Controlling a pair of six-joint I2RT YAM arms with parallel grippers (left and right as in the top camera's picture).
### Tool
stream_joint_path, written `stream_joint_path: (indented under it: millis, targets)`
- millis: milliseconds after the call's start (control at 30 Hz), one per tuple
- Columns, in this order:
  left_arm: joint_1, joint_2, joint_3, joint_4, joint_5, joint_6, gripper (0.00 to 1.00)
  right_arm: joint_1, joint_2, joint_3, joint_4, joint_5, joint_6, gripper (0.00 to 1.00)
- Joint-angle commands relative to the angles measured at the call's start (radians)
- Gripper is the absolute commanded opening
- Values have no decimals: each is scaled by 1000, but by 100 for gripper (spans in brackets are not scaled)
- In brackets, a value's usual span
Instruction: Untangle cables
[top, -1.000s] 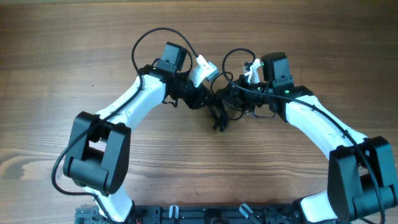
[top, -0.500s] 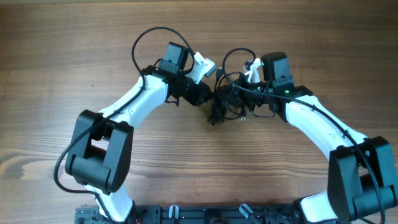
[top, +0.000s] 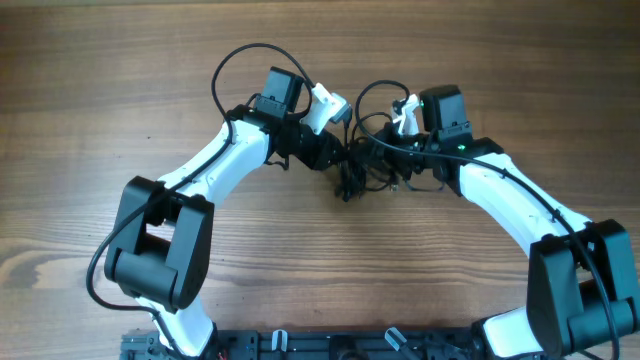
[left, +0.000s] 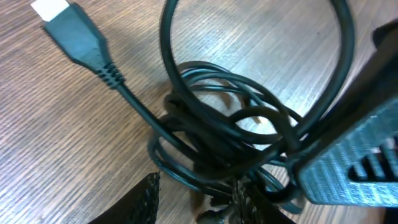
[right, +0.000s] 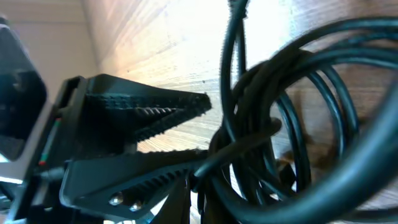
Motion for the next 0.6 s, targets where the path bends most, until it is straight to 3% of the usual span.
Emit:
stream_joint_path:
  millis: [0,133,267,567]
  targets:
    - [-1,19,-3,-3,53,32,41,3,-5,2,-18,14,-37,4]
    - [-6,19,-3,-3,54,32,42,3,-5,2,-8,-9,-79,4]
    - [-11,19,-3,-8,54,63,43,3,-5,2,55,-187,-187,4]
    - [-21,19,-3,-8,90,88,42,3,-5,2,75,-277,-177,4]
